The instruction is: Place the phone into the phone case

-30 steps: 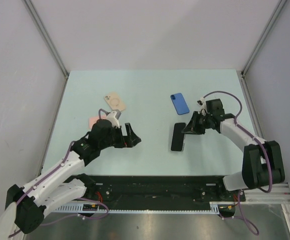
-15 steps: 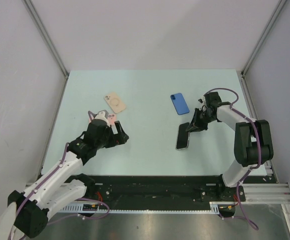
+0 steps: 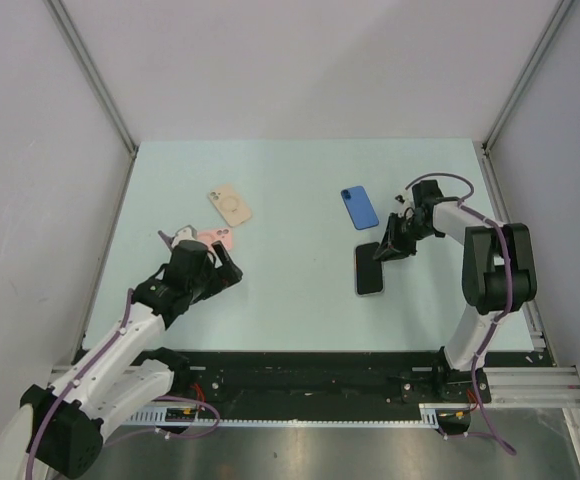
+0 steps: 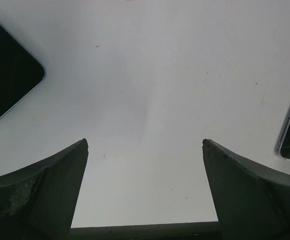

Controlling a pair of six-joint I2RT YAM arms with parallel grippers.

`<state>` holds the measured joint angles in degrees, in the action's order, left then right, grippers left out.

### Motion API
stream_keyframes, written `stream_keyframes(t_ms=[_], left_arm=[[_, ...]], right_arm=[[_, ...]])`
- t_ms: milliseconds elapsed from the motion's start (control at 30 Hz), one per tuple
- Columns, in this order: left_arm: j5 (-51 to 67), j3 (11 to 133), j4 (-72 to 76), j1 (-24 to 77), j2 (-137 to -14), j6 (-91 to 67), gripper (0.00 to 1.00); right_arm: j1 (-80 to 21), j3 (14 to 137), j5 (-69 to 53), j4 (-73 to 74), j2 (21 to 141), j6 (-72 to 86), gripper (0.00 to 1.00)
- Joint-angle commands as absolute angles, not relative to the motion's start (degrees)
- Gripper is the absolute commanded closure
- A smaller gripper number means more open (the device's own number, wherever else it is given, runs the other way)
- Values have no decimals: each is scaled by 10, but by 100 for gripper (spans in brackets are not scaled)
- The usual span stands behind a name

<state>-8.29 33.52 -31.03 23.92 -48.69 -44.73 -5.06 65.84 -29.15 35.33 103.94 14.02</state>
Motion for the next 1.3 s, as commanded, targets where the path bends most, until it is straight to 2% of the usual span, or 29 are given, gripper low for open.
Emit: stream_keyframes(t_ms=[0, 467, 567, 700, 833, 1067, 1267], left_arm=[[-124, 336, -326, 222, -483, -501, 0], [-211, 355, -392, 152, -533, -578, 1], [-218, 345, -390, 137, -547, -605, 2], [-213, 338, -375, 110, -576, -609, 3], [-213, 337, -346, 84, -605, -589, 5], [-194, 318, -288, 67, -642, -584, 10], [-157, 323, -242, 67, -704, -553, 7]], right_arm=[[-41, 665, -223, 310, 1081, 121, 77], [-31, 665, -221, 304, 1011, 156, 50], [-41, 665, -223, 304, 987, 162, 51], [-75, 665, -215, 302, 974, 164, 61], [-98, 664, -230, 294, 970, 170, 66], [-182, 607, -251, 215, 885, 221, 64], [-213, 606, -262, 193, 851, 234, 64]])
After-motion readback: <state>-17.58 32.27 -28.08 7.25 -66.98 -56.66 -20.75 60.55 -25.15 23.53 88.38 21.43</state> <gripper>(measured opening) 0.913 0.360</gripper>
